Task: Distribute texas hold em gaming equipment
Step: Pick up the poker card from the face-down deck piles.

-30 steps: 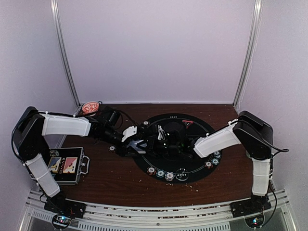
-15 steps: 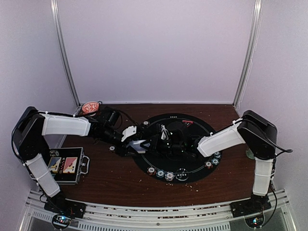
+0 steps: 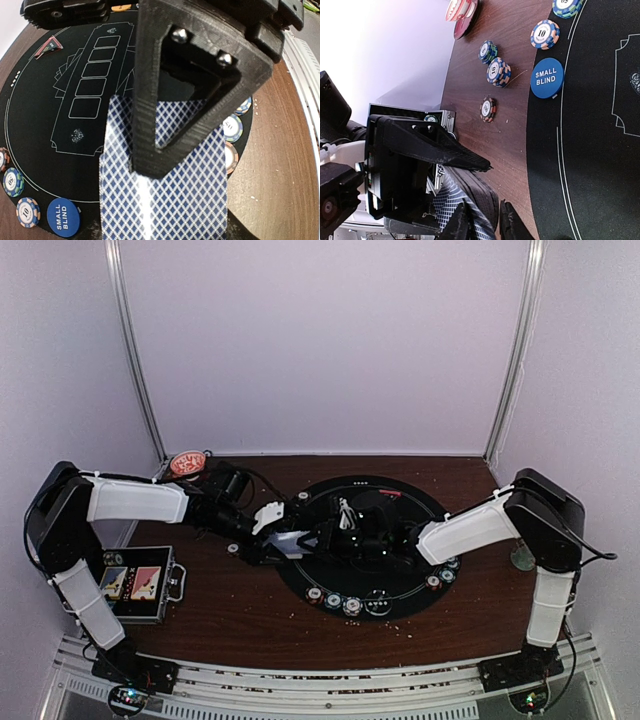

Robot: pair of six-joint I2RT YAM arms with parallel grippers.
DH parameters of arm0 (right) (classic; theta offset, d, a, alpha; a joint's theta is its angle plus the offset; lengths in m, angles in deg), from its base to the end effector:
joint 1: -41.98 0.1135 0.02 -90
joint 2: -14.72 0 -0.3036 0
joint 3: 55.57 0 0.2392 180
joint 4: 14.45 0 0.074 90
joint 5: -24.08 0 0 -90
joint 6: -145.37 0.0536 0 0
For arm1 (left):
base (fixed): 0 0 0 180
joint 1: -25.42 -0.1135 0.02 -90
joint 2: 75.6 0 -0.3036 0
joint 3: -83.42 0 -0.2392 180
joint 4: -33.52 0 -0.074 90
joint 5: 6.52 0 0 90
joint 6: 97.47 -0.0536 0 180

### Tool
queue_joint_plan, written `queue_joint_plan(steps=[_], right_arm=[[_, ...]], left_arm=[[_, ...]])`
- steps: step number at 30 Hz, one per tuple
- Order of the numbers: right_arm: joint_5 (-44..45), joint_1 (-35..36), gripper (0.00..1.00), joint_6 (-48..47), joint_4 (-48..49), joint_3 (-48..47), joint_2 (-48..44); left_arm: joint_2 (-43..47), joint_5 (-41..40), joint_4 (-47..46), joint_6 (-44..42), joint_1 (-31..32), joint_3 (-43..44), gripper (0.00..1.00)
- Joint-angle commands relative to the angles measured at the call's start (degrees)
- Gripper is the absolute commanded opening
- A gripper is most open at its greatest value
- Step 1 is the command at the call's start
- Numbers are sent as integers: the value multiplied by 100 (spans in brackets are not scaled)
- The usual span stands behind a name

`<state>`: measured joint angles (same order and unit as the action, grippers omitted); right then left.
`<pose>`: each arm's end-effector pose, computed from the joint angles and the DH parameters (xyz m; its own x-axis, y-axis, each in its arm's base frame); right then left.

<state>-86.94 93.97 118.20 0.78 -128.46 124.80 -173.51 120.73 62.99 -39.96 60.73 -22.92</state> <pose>0.2495 0.3505 0.2077 -0.9417 0.1437 -0.3042 -0.2245 0.4049 0.8864 0.2660 -0.2281 0.2219 -0.1507 0.6307 -0.7612 0.9880 0.1230 -0.0937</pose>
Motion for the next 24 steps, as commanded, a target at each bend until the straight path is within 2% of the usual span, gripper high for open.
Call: queue_joint_plan(steps=[1, 14, 18, 24], right_arm=[[64, -48, 19, -122, -152, 175, -263], [35, -44, 8, -176, -153, 309, -510], [-11, -48, 0, -171, -105, 363, -575], [4, -98, 0, -103, 45, 551, -797]], left_arm=[[157, 107, -140, -23, -17, -5, 59], [127, 80, -140, -38, -24, -2, 59], [123, 76, -140, -39, -25, -1, 59], [107, 48, -140, -33, -29, 4, 59]])
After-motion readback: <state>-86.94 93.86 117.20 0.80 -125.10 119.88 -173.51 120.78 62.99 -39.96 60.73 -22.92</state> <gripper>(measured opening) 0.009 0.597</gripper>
